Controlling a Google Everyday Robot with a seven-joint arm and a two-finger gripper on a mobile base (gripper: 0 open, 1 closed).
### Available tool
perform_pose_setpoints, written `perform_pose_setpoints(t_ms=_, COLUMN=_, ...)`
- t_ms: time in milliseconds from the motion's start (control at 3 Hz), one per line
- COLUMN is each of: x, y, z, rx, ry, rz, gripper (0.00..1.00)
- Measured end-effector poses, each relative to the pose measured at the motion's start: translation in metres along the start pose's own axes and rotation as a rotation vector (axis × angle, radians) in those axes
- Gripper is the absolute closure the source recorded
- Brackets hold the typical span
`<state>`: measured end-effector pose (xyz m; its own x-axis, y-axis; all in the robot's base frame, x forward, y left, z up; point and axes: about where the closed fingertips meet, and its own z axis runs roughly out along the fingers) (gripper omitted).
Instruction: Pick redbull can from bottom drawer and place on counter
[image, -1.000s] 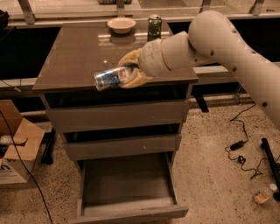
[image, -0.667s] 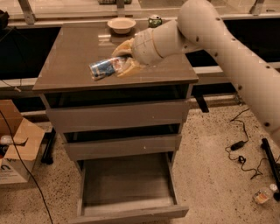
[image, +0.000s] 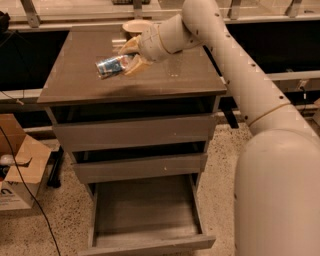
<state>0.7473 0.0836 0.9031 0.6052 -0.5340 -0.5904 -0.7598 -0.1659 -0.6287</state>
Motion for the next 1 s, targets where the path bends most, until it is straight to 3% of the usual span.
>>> perform_pose_setpoints(t_ms=333, x=0.031, y=-0.006, z=0.035, rx=-0.055, ry=-0.007, rz=0.048, gripper=0.83)
perform_pose_setpoints(t_ms=667, x=0.059, y=-0.006, z=0.061, rx=-0.094, ry=-0.014, rz=0.125, gripper=0.60)
perform_pose_setpoints(t_ms=1000, x=0.062, y=-0.022, z=0.048, rx=-0.048, ry=-0.010, rz=0.118, gripper=0.37)
